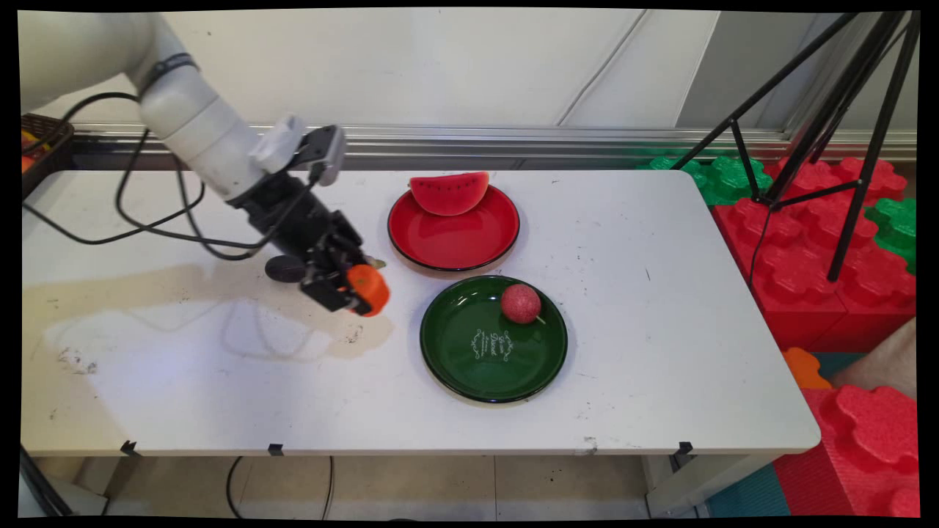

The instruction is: Place the picked object on the table

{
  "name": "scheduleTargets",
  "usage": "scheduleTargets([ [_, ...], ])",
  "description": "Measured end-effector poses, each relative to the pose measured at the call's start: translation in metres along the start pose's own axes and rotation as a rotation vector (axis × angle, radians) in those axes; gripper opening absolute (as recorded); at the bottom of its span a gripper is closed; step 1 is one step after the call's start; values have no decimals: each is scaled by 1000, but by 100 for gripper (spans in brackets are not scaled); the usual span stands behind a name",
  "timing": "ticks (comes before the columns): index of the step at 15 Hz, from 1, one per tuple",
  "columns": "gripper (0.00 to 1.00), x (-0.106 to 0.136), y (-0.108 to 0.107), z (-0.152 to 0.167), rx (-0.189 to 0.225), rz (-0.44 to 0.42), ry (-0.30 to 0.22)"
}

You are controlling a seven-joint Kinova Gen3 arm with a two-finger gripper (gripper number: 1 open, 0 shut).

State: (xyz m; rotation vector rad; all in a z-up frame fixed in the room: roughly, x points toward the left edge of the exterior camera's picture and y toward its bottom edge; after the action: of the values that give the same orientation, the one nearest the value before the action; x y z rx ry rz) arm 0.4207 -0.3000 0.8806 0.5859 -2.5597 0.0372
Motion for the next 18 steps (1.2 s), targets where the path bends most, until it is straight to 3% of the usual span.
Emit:
scheduleTargets([
  [9,0,-51,-13,3,32,-69,-73],
  [18,0,-78,-37,37,66,-119,-75],
])
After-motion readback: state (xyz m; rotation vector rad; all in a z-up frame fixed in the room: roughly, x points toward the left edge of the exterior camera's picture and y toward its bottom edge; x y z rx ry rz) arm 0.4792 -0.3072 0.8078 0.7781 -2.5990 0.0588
